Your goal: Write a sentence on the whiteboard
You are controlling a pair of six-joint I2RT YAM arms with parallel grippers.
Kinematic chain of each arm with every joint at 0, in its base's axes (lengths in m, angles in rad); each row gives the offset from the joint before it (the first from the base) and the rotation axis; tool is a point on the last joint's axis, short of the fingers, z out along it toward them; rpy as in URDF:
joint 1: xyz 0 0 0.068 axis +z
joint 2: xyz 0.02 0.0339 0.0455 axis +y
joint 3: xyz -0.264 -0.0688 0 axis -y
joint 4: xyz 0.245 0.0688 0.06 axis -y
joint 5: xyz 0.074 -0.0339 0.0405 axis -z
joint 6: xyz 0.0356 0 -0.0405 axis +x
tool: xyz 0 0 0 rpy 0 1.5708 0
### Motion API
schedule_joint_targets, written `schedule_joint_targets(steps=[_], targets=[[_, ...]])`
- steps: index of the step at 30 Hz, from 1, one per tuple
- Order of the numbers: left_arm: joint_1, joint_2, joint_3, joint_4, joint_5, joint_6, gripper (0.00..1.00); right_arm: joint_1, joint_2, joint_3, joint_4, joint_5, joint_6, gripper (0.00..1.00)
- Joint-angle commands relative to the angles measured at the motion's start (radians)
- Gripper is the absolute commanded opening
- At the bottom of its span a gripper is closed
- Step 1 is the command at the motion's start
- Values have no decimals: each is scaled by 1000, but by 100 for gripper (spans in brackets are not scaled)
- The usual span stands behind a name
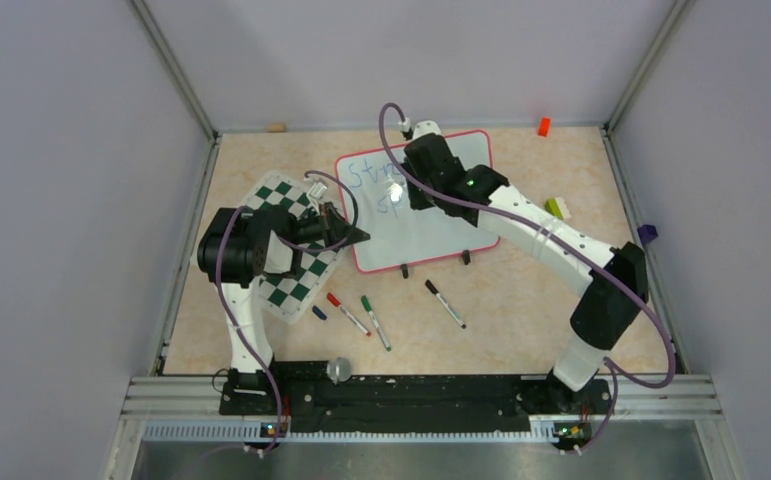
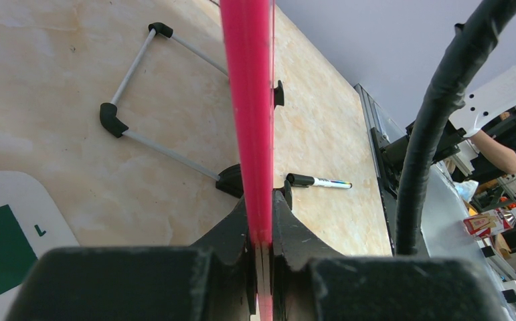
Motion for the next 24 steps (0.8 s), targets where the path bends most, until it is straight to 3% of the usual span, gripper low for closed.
schedule_joint_targets(steps=[1, 24], targets=[[30, -7, 0, 103, -72, 69, 0, 7, -68, -23, 16, 0, -3, 0], [30, -8, -1, 102, -73, 70, 0, 18, -49, -26, 31, 19, 12, 0]])
